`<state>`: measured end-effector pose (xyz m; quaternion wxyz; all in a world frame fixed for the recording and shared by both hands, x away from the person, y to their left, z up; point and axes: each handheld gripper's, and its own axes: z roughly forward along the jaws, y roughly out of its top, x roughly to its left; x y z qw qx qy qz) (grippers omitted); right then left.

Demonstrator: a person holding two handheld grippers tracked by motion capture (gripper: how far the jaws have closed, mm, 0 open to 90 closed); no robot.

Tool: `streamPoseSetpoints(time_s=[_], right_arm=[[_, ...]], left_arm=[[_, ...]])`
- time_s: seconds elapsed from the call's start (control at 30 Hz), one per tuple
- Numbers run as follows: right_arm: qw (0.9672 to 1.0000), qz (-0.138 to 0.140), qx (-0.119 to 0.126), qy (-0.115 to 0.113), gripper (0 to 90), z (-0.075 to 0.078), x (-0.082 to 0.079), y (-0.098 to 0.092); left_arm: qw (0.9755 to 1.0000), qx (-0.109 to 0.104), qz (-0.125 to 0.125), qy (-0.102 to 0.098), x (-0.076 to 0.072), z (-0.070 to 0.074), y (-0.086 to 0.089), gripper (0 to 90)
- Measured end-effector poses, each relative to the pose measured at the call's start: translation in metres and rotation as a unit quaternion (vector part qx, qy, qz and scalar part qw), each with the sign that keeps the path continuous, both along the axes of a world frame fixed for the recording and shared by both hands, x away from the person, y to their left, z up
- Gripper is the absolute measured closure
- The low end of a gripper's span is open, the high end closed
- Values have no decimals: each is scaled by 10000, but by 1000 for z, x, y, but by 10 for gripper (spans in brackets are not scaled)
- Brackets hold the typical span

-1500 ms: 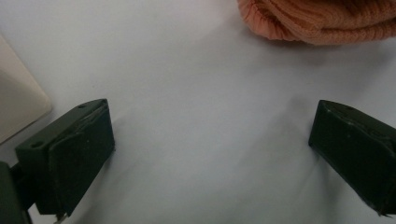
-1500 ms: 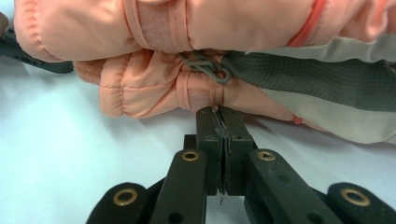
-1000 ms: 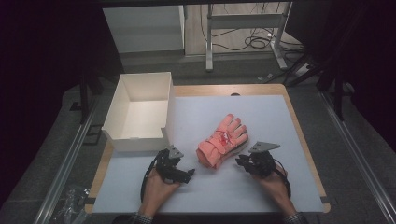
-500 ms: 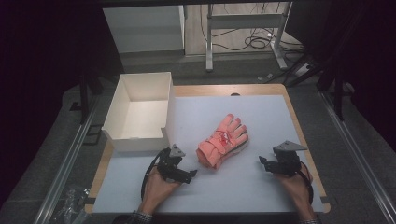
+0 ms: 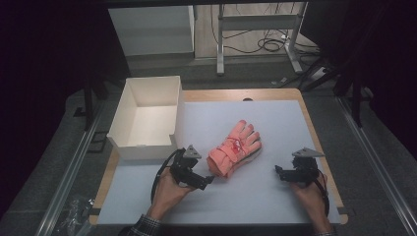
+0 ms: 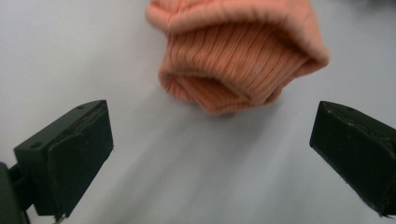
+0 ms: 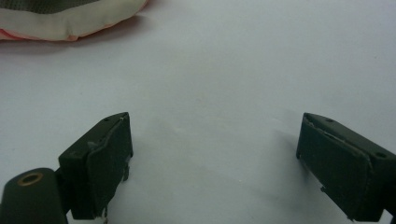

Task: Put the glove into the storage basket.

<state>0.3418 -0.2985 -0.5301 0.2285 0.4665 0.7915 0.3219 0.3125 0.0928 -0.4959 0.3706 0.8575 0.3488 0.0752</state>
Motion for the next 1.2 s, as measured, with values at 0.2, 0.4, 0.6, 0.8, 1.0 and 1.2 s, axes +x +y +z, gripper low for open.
streamPoseSetpoints(time_s=[0.2, 0.4, 0.6, 0.8, 1.0, 1.2], right_arm=[[10000, 0, 7, -2, 110, 0, 0, 0], [10000, 1, 7, -6, 110, 0, 0, 0], [10000, -3, 12, 0, 110, 0, 0, 0], [10000, -3, 14, 1, 110, 0, 0, 0], [10000, -1, 13, -2, 110, 0, 0, 0], [10000, -1, 14, -2, 110, 0, 0, 0]], left_arm=[[9999, 14, -131, 57, 9, 15, -8, 0], [9994, 71, -322, 43, 21, 31, -24, 0], [9990, 212, -376, 98, 35, 35, -41, 0], [9983, 360, -412, 188, 46, 30, -55, 0], [9965, 650, -442, 298, 56, 15, -75, 0], [9946, 856, -432, 391, 62, 1, -83, 0]])
